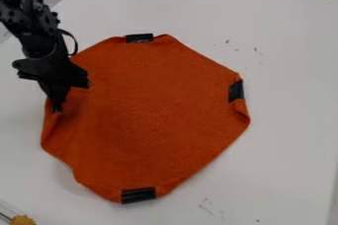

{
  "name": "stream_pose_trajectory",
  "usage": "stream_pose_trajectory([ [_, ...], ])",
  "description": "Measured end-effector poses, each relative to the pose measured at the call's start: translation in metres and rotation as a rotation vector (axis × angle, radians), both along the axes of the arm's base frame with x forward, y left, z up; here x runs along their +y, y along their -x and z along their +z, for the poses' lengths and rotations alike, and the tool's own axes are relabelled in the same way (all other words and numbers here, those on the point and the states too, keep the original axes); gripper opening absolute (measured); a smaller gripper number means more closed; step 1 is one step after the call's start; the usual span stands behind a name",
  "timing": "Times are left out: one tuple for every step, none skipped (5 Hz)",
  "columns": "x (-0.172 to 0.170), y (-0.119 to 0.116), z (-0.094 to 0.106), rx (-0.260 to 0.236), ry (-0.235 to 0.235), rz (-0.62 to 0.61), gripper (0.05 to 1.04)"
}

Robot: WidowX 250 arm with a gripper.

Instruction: Unfold the cloth from top right to bottom left

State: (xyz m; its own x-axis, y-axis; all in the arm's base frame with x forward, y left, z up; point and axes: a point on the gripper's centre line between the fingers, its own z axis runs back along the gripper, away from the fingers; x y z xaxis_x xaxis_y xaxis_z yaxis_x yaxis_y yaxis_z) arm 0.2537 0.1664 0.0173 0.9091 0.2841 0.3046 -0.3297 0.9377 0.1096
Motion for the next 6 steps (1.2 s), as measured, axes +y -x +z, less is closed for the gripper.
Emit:
stream_pose_trajectory([
  [0.009,0.008,-0.002,-0.008,-0.007,-0.004,0.231],
  [0.027,0.022,-0.002,0.019,-0.041,-0.004,0.494],
  [0.042,0.036,-0.002,0.057,-0.070,0.004,0.800],
  [0.060,0.041,0.005,0.080,-0.129,0.000,1.004],
  [0.069,0.040,0.011,0.084,-0.157,-0.024,1.005],
  [0.066,0.029,0.018,0.062,-0.116,-0.067,1.000],
])
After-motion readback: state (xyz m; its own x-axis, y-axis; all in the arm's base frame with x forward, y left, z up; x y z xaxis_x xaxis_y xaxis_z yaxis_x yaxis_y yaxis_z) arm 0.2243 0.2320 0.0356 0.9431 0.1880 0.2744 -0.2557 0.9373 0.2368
